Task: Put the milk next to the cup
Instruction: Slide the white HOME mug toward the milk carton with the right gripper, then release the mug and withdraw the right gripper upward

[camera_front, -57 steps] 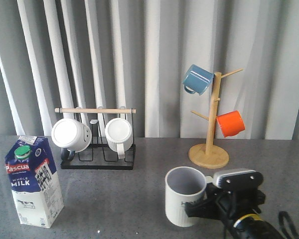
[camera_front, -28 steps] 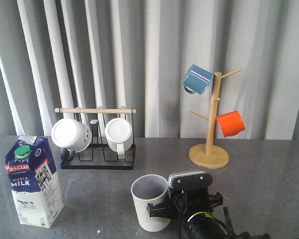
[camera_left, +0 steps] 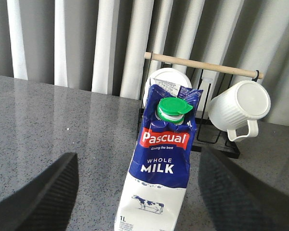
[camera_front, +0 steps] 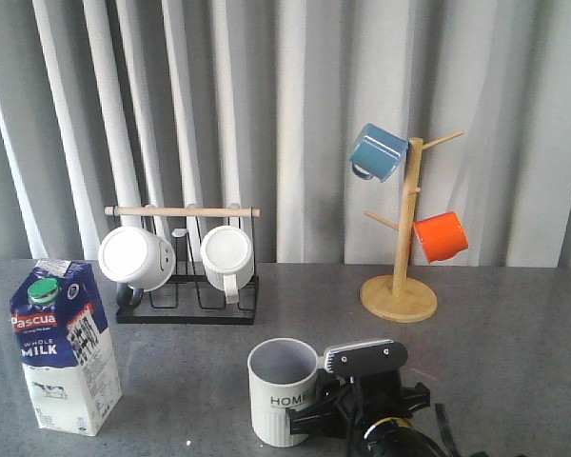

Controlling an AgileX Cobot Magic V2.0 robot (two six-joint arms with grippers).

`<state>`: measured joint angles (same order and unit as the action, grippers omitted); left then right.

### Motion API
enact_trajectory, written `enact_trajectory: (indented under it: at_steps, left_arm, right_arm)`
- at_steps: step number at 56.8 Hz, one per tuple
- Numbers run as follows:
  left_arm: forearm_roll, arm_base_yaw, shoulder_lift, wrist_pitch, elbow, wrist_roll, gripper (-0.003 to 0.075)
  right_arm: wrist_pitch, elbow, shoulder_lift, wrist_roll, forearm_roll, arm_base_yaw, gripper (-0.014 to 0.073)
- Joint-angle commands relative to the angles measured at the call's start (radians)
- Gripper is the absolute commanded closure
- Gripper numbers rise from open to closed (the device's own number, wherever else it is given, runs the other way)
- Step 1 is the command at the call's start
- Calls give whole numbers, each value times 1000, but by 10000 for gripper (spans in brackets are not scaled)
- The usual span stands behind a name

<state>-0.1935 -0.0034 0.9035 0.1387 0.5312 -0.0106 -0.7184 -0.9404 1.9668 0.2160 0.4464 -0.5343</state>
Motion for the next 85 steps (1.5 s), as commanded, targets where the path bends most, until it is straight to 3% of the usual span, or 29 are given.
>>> enact_trajectory:
  at_steps: [1, 11, 21, 32, 48, 55, 64, 67, 75, 85]
  left_arm:
    - [-5, 1, -7, 73, 34, -10, 225]
    - [-5, 1, -7, 73, 34, -10, 225]
    - [-5, 1, -7, 73, 34, -10, 225]
    - [-5, 1, -7, 73, 34, -10, 225]
    - [-5, 1, -7, 73, 34, -10, 225]
    - [-5, 1, -7, 73, 34, -10, 225]
    - [-5, 1, -7, 73, 34, -10, 225]
    - [-5, 1, -7, 73, 34, -10, 225]
    - [-5, 1, -7, 73, 34, -10, 225]
    - [-5, 1, -7, 73, 34, -10, 225]
  right_arm:
    - [-77, 28, -98, -14, -69, 1, 286]
    - [-72, 141, -192, -60, -166, 1, 286]
    - [-38, 253, -339, -25, -224, 28, 286]
    - [144, 269, -552, -54, -436, 156, 286]
    - [328, 269, -875, -149, -533, 366, 292]
    - [406, 269, -1012, -206, -560, 442, 361]
    - [544, 269, -1146, -253, -560, 481, 591]
    - [581, 271, -1179, -256, -559, 478, 607]
    - [494, 335, -1246, -295, -559, 478, 602]
    - [395, 410, -1281, -255, -563, 478, 602]
